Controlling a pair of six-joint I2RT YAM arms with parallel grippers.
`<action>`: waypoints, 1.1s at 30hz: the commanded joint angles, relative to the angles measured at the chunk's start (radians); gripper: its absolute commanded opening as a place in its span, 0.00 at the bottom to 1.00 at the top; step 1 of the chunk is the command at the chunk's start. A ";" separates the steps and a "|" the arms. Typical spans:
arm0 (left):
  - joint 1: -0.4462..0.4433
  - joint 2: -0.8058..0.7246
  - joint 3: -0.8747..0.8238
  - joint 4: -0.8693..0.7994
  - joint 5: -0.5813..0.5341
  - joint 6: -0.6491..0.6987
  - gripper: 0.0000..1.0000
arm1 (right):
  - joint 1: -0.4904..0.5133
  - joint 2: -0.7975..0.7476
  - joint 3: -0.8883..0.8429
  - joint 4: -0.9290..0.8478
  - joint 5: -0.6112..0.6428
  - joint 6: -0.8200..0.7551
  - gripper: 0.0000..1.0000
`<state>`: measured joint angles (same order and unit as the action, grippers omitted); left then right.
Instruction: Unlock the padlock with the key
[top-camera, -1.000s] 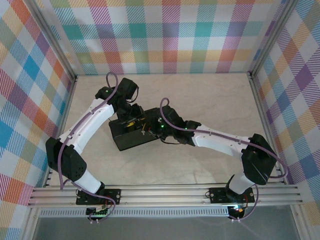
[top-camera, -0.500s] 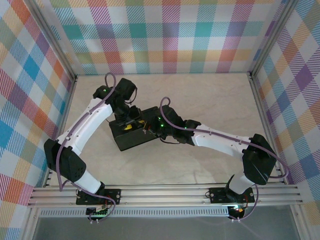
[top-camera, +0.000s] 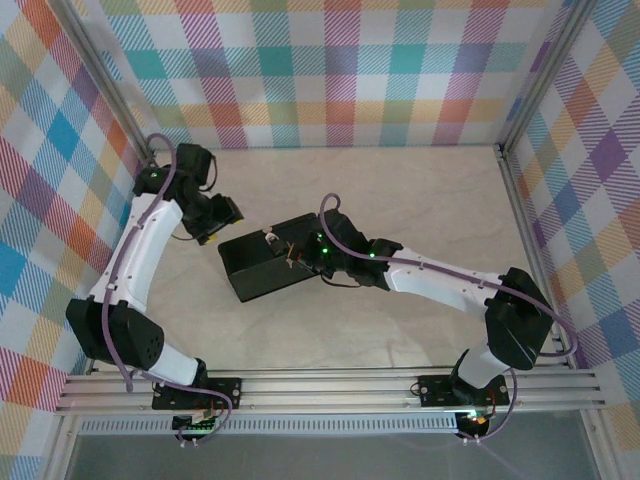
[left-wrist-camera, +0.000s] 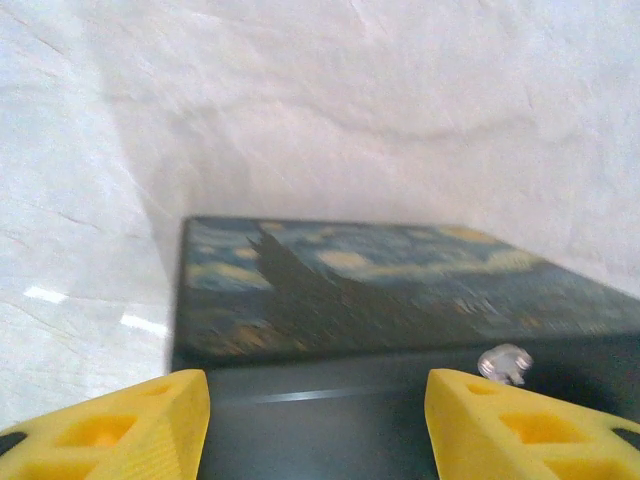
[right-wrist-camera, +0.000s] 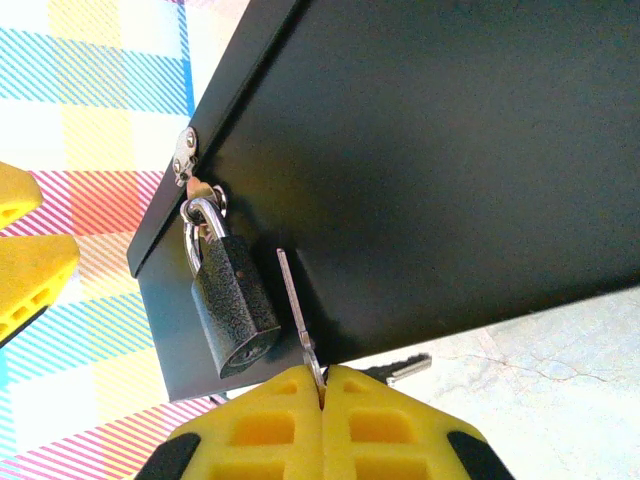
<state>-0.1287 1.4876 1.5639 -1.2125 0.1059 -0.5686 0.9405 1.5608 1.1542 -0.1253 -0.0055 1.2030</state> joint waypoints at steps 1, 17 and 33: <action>0.052 -0.031 -0.057 0.056 -0.019 0.075 0.59 | -0.014 -0.028 0.021 -0.022 -0.017 -0.035 0.00; 0.002 -0.090 -0.260 0.125 0.306 0.061 0.54 | -0.214 0.004 0.078 -0.039 -0.313 -0.272 0.00; -0.183 -0.061 0.053 0.132 0.038 0.412 0.55 | -0.284 -0.108 0.050 -0.306 -0.561 -0.528 0.00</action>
<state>-0.2459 1.4166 1.6024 -1.1179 0.1940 -0.3580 0.6601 1.4811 1.2301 -0.3763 -0.4934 0.7326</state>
